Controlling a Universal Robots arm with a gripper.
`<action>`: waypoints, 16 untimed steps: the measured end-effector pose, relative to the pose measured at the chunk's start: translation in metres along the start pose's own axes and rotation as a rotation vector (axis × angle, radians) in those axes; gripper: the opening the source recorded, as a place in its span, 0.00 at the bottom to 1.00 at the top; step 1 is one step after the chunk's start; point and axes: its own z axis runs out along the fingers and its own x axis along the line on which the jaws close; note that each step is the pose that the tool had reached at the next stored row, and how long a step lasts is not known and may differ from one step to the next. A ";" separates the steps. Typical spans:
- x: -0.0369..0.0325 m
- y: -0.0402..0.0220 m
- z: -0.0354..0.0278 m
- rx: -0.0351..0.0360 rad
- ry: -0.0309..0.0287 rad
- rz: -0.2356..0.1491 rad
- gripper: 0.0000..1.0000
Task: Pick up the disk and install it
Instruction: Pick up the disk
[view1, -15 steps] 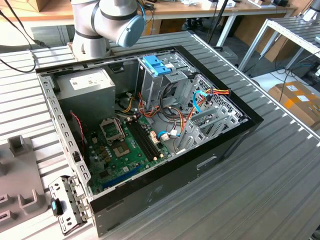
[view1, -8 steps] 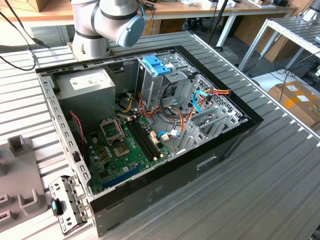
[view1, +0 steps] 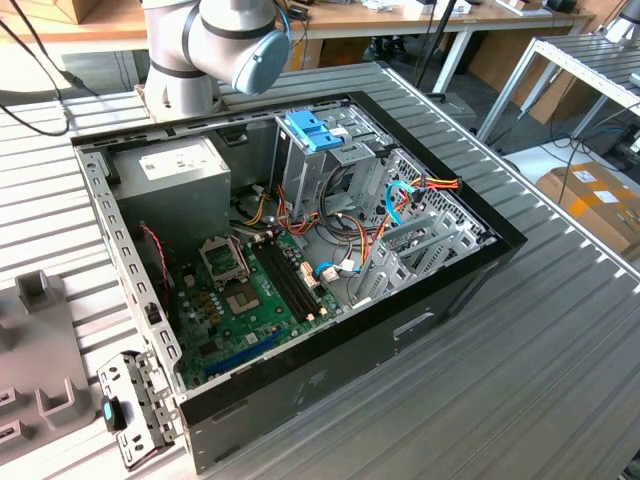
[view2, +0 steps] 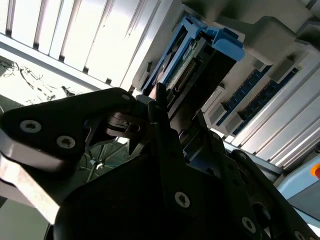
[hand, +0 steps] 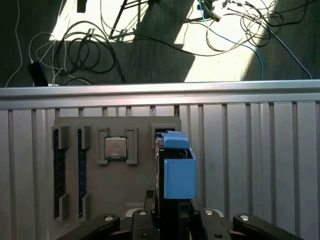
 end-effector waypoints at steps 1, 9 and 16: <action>0.0001 0.0001 -0.0039 0.0000 0.0000 0.000 0.35; 0.0006 0.0006 -0.0442 0.0001 0.0000 0.000 0.35; 0.0010 0.0011 -0.0796 0.0001 0.0000 0.000 0.35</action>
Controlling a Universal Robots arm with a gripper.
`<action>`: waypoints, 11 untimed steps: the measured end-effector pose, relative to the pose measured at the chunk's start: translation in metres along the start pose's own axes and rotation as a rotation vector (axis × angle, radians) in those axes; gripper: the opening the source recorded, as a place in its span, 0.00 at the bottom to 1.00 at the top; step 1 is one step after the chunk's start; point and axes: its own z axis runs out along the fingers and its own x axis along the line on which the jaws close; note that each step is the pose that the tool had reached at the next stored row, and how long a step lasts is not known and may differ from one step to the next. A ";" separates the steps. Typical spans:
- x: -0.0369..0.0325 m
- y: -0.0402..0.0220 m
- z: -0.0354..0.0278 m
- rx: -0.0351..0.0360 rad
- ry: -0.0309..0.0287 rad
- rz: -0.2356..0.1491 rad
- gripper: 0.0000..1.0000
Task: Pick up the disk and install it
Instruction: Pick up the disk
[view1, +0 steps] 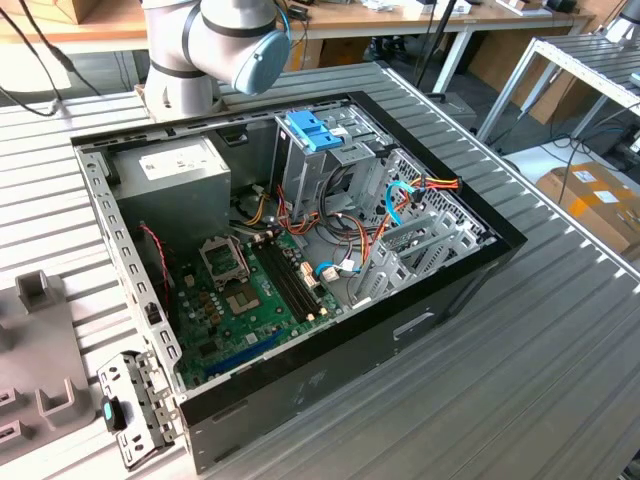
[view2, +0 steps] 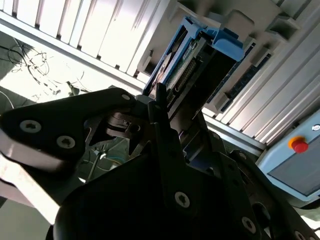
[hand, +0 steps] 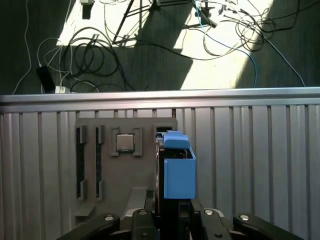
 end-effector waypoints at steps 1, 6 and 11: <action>0.0001 0.0001 -0.0072 0.0000 0.0000 0.000 0.35; 0.0004 0.0004 -0.0316 0.0001 0.0000 0.000 0.35; 0.0005 0.0006 -0.0428 0.0000 0.0000 0.000 0.35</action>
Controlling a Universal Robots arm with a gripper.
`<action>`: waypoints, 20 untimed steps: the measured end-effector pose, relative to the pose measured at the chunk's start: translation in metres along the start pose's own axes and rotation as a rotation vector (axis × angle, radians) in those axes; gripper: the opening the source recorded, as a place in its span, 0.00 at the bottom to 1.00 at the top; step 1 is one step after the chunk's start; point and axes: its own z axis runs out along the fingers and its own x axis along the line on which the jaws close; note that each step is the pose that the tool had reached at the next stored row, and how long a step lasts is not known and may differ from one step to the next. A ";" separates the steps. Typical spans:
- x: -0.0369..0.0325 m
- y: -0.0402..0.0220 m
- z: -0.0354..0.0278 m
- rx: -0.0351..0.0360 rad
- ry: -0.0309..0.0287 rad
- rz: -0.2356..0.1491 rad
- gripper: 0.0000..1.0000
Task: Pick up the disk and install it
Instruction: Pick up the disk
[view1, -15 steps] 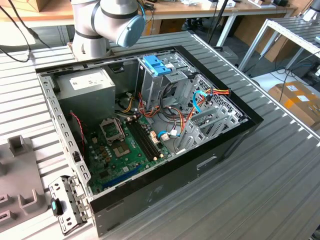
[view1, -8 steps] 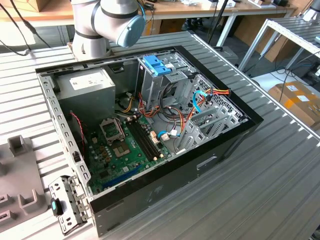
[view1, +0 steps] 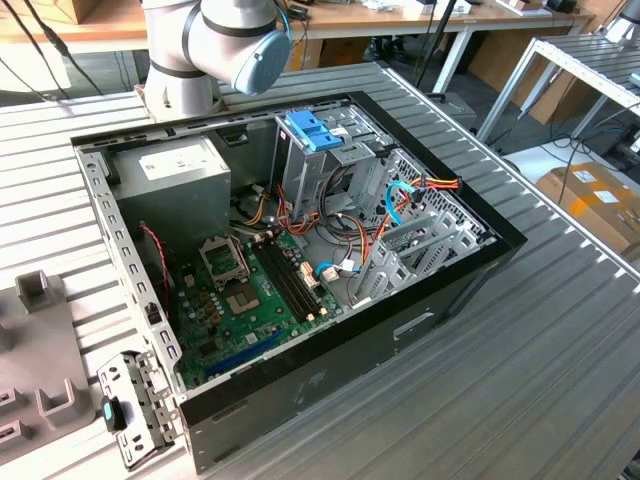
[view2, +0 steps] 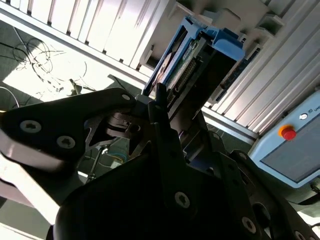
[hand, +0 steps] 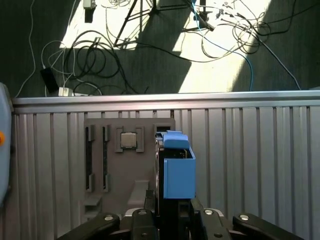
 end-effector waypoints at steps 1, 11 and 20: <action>0.0000 0.0000 0.0000 0.0001 -0.0001 0.000 0.35; 0.0003 0.0004 -0.0324 0.0000 0.0000 0.000 0.35; 0.0003 0.0004 -0.0390 0.0000 0.0000 0.000 0.35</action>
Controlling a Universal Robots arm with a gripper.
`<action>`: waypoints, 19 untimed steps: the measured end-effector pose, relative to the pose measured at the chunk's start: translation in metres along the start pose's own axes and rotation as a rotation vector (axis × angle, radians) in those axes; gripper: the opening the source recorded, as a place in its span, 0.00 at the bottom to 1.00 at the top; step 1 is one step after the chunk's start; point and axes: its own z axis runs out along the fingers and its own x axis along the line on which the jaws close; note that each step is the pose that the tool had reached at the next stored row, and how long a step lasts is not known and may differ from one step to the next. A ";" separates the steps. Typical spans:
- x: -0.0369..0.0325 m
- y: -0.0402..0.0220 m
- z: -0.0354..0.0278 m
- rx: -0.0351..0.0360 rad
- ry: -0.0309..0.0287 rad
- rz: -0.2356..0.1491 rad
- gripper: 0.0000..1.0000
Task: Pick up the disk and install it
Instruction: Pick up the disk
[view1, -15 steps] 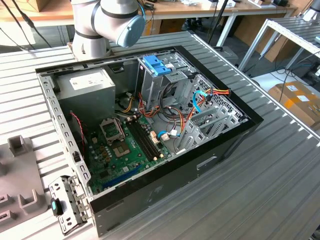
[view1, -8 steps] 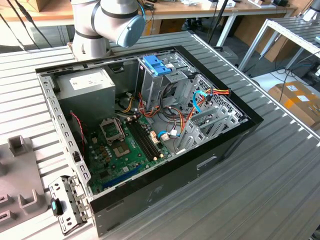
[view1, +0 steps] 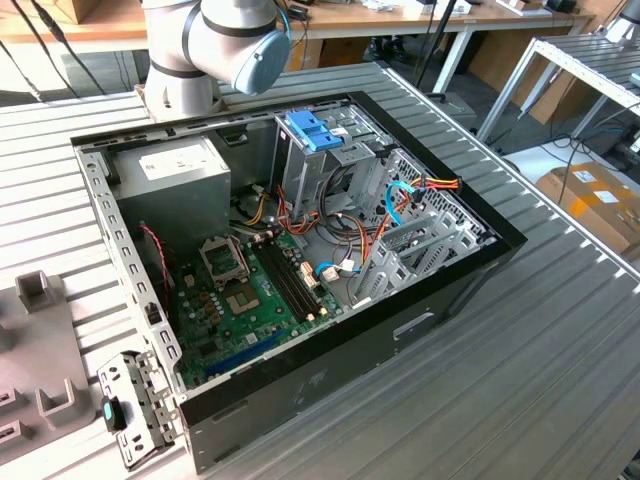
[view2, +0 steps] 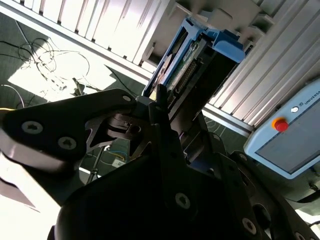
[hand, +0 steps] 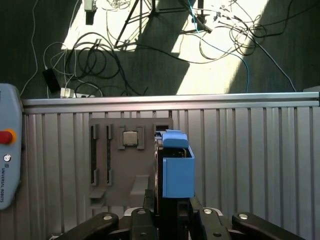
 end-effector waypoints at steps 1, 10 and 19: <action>0.0000 -0.0005 0.0000 0.0001 0.0000 0.000 0.35; -0.0009 -0.0314 -0.0005 -0.0001 0.0000 0.000 0.35; -0.0022 -0.0709 -0.0010 -0.0001 0.0000 0.000 0.35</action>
